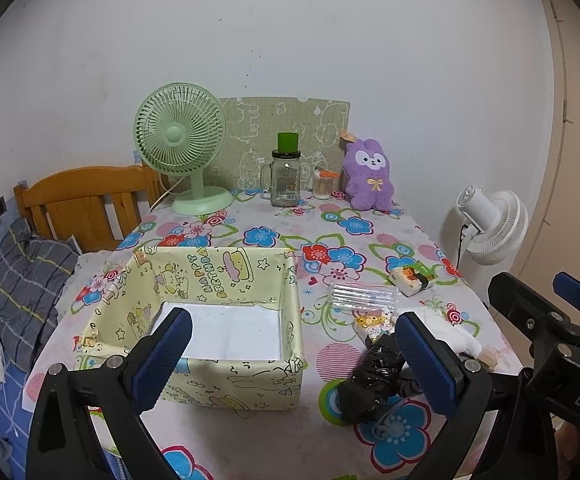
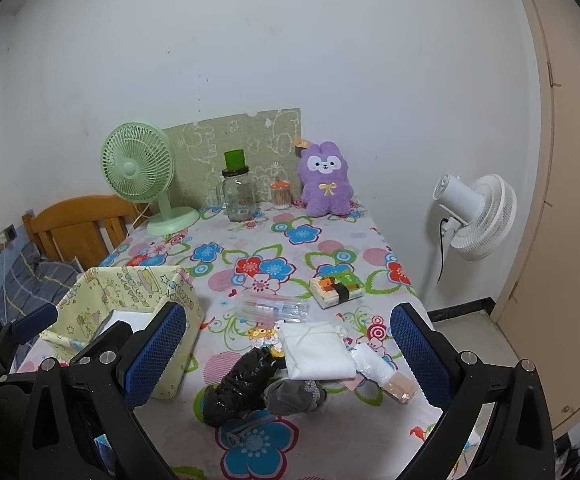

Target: Organize soft objects

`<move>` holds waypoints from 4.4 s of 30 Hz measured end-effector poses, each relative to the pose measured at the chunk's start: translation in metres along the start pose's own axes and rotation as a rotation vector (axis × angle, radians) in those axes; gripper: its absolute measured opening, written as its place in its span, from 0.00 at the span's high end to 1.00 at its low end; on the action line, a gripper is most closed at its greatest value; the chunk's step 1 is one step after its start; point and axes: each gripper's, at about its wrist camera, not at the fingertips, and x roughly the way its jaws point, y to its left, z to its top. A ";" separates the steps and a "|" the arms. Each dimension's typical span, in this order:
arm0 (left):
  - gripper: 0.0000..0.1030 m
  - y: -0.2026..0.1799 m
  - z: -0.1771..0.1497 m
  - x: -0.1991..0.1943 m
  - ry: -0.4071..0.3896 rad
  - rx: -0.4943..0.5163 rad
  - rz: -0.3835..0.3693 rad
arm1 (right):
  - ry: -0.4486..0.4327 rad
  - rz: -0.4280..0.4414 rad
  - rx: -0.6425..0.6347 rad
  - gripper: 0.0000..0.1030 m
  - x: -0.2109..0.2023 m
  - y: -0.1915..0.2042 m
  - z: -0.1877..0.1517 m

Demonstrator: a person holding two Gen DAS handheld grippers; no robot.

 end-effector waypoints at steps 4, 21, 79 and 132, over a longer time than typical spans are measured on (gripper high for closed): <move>0.02 0.000 -0.001 -0.002 -0.003 0.002 0.000 | -0.005 -0.006 -0.001 0.00 -0.002 0.000 0.001; 0.02 -0.003 -0.001 -0.004 -0.005 0.003 -0.001 | -0.017 -0.030 -0.011 0.00 -0.004 0.001 0.001; 0.22 -0.054 -0.049 0.050 0.155 0.060 -0.133 | 0.126 0.001 -0.003 0.09 0.049 -0.020 -0.044; 0.71 -0.062 -0.052 0.070 0.228 0.101 -0.195 | 0.278 0.066 0.049 0.42 0.086 -0.010 -0.054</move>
